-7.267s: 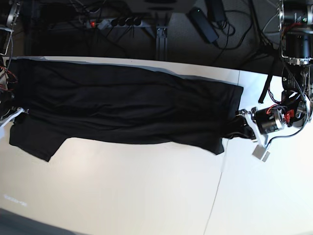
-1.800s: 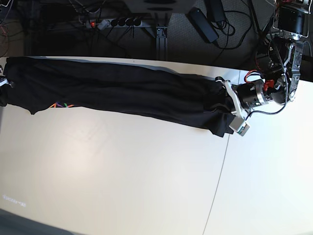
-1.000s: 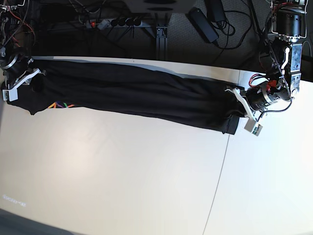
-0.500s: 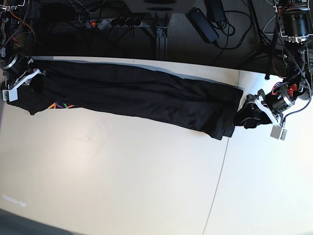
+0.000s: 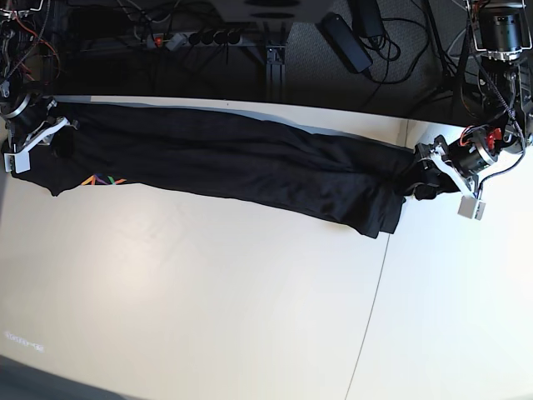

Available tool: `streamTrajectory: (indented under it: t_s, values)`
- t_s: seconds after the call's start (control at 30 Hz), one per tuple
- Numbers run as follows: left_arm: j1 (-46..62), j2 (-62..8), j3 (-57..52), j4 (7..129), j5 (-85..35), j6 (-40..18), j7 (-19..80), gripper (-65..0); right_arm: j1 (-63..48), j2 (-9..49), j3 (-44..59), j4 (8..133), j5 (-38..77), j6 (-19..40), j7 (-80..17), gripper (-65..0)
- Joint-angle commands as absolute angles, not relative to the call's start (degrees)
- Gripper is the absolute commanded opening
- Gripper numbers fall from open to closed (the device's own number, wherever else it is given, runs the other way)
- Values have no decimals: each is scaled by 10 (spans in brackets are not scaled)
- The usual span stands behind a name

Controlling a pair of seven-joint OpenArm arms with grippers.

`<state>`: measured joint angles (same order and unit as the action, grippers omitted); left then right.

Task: Fold the T-shirt properly
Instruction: 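Regrasp the shirt's end with the left gripper beside the right gripper, then pull the shirt's end with the left gripper to straighten the roll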

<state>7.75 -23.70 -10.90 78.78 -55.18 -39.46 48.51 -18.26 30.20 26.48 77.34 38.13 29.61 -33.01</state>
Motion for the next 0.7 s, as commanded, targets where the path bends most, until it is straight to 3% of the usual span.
streamTrajectory:
  t_s: [0.0, 0.4, 0.67]
  values:
    - [71, -241, -112, 785, -555, -400, 482, -214, -184, 312, 267, 773, 368, 322, -345, -650]
    - [69, -200, -108, 750, -568, -400, 505, -215, -184, 312, 267, 773, 371, 322, -345, -650]
    - [67, -200, -12, 750, -557, -400, 503, -215, -184, 312, 267, 773, 371, 322, -345, -650]
